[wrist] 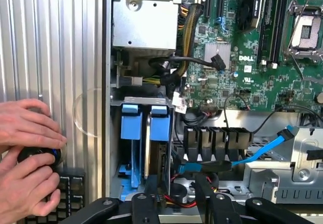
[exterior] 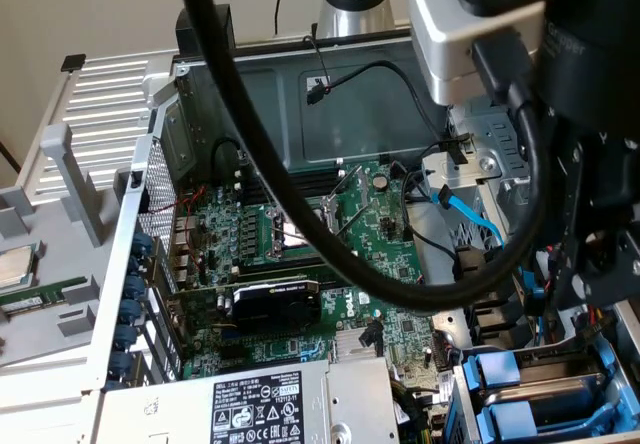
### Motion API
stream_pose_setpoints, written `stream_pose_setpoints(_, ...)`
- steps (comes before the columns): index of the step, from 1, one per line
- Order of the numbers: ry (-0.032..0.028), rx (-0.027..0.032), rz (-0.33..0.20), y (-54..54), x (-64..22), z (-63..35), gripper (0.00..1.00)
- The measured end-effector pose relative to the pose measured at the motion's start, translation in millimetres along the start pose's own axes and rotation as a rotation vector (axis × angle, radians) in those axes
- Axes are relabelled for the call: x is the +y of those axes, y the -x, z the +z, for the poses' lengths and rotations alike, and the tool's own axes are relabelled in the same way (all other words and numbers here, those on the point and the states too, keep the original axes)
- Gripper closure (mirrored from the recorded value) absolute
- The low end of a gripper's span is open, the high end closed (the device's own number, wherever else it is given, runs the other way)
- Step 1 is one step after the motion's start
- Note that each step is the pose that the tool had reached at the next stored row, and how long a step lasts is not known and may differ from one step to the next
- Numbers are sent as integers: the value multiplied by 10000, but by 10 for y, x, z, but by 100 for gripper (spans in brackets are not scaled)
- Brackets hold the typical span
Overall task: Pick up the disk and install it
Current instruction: 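Insert the first disk wire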
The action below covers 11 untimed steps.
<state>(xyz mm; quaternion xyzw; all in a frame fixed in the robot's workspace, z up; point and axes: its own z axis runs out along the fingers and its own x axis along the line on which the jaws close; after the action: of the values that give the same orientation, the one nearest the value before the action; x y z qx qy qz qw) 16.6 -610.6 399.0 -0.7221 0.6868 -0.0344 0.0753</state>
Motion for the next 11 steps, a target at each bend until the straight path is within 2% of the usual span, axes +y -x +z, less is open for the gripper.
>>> stream_pose_setpoints(6,44,-126,-802,-2,-16,26,57)
stream_pose_setpoints(9,56,-153,-858,-42,-35,47,57)
stream_pose_setpoints(11,67,-208,-847,-102,-41,62,57)
